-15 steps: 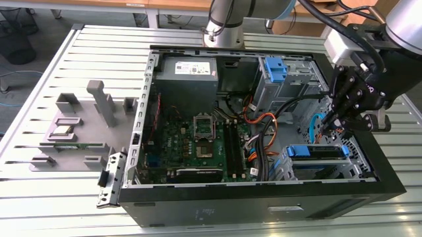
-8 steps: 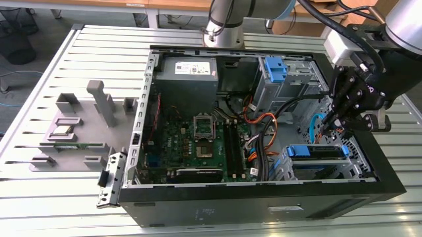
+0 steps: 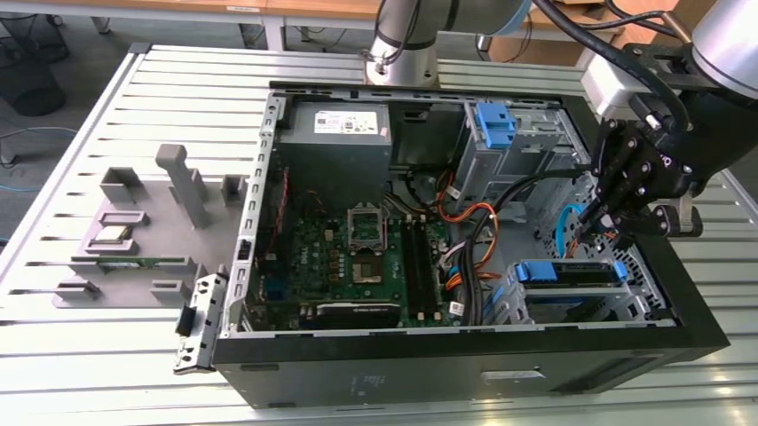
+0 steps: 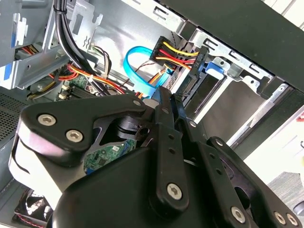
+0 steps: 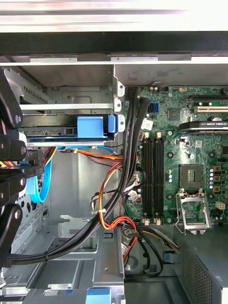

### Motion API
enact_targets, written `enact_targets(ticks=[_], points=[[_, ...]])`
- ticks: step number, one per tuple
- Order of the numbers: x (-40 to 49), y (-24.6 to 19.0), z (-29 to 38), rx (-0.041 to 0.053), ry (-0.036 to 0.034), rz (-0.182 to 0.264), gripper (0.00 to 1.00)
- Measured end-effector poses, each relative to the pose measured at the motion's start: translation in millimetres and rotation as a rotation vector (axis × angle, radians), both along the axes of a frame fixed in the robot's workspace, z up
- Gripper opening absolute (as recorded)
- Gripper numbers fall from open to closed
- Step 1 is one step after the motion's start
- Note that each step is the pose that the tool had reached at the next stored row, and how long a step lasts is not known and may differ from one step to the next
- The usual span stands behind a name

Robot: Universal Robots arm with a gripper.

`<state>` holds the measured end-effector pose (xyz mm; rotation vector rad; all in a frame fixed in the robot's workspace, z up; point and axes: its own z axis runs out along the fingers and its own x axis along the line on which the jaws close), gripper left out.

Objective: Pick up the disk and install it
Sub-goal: 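Insert the first disk wire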

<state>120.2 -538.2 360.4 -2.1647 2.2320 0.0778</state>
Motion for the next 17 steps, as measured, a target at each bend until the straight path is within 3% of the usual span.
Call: enact_targets(ticks=[17], points=[[0.0,0.0,-0.1,0.0,-0.0076,0.0,0.16]])
